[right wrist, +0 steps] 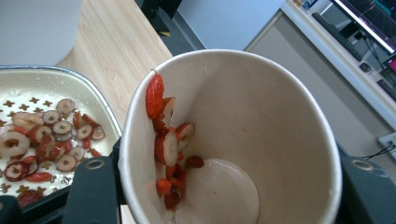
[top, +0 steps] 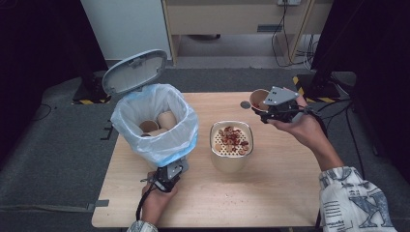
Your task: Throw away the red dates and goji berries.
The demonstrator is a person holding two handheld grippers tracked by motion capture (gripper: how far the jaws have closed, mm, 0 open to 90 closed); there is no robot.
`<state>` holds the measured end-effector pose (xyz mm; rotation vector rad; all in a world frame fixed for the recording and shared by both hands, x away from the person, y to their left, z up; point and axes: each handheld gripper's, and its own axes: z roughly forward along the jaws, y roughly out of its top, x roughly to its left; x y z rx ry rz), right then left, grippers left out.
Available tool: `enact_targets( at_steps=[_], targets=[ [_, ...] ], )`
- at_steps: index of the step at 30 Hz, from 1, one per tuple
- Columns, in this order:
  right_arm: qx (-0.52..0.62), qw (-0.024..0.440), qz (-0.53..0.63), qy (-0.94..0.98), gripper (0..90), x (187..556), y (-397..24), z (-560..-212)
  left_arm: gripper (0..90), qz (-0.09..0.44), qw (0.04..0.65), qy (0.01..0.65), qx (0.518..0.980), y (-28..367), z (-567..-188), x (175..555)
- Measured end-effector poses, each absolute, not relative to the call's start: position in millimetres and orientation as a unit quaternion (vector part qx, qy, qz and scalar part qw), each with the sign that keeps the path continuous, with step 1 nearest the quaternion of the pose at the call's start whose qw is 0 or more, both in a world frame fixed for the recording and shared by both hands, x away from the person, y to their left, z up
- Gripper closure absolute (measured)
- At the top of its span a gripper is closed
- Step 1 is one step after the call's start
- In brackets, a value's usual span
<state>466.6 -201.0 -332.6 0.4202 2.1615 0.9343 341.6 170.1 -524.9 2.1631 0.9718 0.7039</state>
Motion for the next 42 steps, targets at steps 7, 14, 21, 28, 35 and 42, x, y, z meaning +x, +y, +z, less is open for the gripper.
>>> enact_targets(
  at_steps=[7, 14, 21, 28, 35, 42],
  targets=[
    [0.181, 0.347, 0.378, 0.839, 36.0, 468, -210, -334, 89.4, 0.268, 0.329, 0.372, 0.826, 170, -525, 342],
    [0.199, 0.326, 0.393, 0.836, 36.0, 470, -219, -335, 89.4, 0.268, 0.329, 0.372, 0.826, 170, -525, 342],
    [0.215, 0.303, 0.408, 0.834, 36.0, 471, -230, -336, 89.4, 0.268, 0.329, 0.372, 0.826, 170, -525, 342],
    [0.219, 0.283, 0.418, 0.835, 35.9, 470, -237, -338, 89.4, 0.267, 0.329, 0.372, 0.826, 170, -525, 342],
    [0.225, 0.266, 0.423, 0.836, 35.9, 468, -243, -344, 89.4, 0.267, 0.329, 0.372, 0.826, 170, -525, 342],
    [0.241, 0.238, 0.431, 0.836, 35.9, 468, -249, -347, 89.4, 0.268, 0.329, 0.372, 0.826, 170, -525, 342]
  ],
)
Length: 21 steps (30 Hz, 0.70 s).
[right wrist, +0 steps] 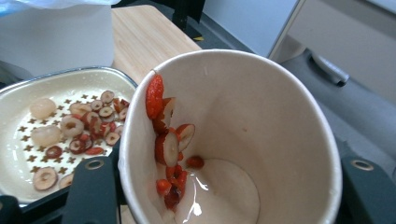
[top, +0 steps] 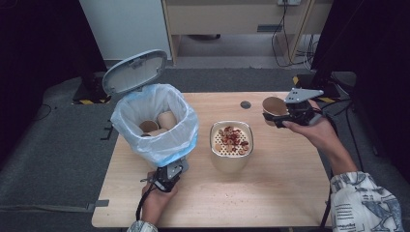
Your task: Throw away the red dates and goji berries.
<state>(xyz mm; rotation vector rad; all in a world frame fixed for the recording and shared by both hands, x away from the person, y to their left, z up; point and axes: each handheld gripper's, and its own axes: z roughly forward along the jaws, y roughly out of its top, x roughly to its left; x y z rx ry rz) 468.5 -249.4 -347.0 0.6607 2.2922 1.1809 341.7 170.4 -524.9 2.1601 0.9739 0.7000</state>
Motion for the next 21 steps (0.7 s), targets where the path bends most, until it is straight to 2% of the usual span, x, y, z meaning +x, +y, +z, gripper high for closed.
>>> enact_targets(
  at_steps=[21],
  targets=[
    [0.27, 0.183, 0.442, 0.836, 35.8, 471.6, -253.9, -357.2, 89.4, 0.267, 0.329, 0.372, 0.826, 170.5, -524.9, 341.8]
  ],
)
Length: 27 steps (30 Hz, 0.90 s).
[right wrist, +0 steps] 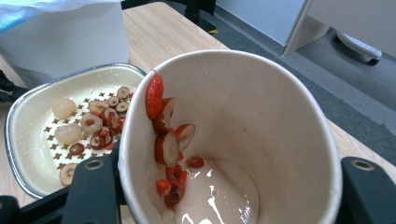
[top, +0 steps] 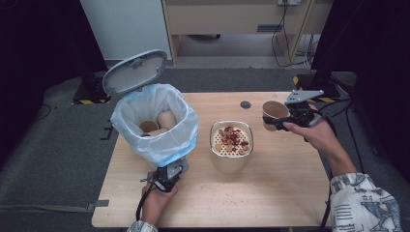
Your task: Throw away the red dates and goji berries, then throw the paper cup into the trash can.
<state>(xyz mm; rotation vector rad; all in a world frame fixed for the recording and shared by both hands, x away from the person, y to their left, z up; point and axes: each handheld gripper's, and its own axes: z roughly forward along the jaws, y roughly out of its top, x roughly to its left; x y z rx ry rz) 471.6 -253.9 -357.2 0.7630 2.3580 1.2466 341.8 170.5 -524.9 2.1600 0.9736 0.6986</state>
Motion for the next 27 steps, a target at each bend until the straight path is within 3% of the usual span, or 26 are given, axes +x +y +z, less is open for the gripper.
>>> enact_targets(
  at_steps=[27],
  targets=[
    [0.28, 0.15, 0.457, 0.831, 35.4, 474.8, -255.5, -356.7, 89.4, 0.268, 0.329, 0.372, 0.826, 170.3, -524.9, 341.8]
  ],
)
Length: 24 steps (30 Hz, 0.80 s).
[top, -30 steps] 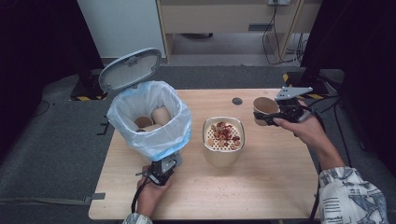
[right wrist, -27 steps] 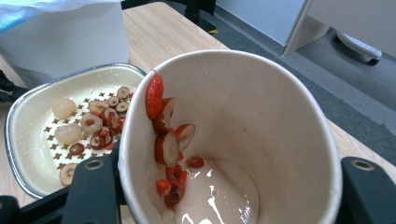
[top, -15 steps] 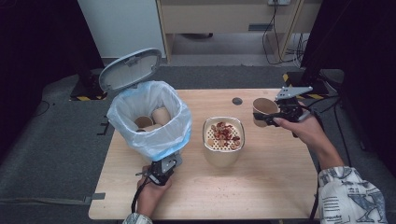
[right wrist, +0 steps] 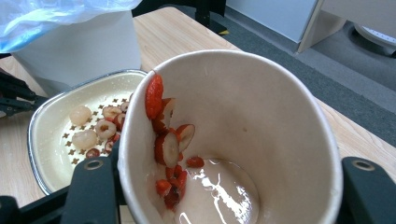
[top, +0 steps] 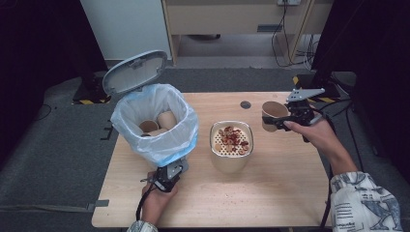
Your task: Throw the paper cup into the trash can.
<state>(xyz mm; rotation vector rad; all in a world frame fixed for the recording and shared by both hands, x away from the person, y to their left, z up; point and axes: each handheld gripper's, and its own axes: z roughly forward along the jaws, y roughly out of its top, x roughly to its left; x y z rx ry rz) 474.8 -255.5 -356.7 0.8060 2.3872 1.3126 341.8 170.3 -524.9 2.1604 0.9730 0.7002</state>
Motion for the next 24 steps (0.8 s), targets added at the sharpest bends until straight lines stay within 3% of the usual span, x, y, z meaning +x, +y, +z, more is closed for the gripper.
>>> enact_targets(
  at_steps=[24],
  targets=[
    [0.295, 0.139, 0.457, 0.828, 35.0, 482, -233, -342, 89.4, 0.276, 0.324, 0.366, 0.828, 169, -525, 341]
  ],
)
